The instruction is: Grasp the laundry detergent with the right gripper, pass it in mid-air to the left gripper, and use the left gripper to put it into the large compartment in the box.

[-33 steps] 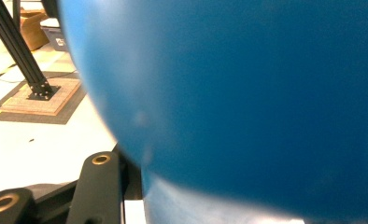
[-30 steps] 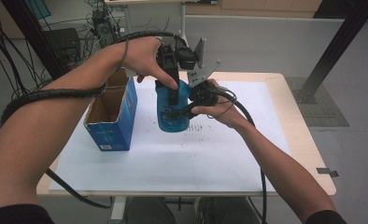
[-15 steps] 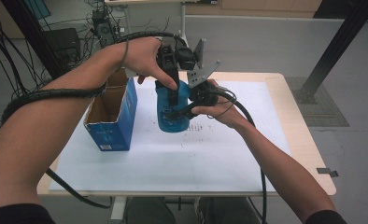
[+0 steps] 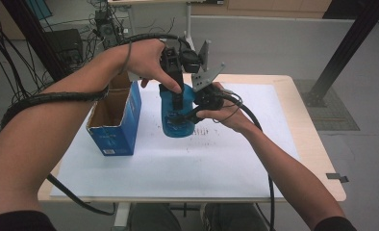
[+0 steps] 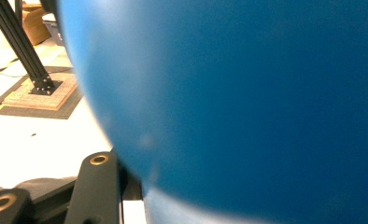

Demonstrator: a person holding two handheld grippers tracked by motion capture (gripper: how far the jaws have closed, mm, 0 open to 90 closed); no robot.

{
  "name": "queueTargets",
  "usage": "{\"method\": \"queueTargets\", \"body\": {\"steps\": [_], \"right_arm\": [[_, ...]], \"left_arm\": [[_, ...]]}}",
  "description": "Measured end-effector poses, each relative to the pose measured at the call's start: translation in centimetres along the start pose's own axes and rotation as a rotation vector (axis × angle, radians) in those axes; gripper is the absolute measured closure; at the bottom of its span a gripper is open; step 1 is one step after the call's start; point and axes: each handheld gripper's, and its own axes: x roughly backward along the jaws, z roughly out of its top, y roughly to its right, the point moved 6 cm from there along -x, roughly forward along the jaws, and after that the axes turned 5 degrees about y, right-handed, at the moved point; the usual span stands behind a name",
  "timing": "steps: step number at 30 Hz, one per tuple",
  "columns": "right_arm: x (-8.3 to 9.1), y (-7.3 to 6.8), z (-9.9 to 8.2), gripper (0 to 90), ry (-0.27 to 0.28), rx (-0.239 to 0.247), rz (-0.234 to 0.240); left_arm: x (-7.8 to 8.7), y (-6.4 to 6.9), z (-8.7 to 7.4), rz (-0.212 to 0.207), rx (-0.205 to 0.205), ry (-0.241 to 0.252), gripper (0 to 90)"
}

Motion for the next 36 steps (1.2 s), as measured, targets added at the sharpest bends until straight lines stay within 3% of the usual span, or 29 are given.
{"method": "queueTargets", "body": {"steps": [10, 12, 16, 36], "right_arm": [[-0.06, 0.02, -0.04, 43.6, -0.002, -0.003, 0.005], [-0.19, 0.2, 0.04, 43.6, 0.009, 0.021, 0.003], [-0.08, 0.05, -0.01, 43.5, -0.001, -0.001, 0.005], [-0.17, 0.18, -0.04, 43.4, -0.004, 0.01, -0.004]], "left_arm": [[-0.06, -0.01, -0.03, 0.0, 0.0, 0.001, 36.8], [-0.04, 0.02, -0.05, -0.001, -0.001, -0.002, 36.8], [-0.05, -0.02, -0.14, 0.002, 0.002, 0.012, 36.9], [-0.12, 0.02, -0.16, 0.009, 0.003, 0.018, 36.9]]}}
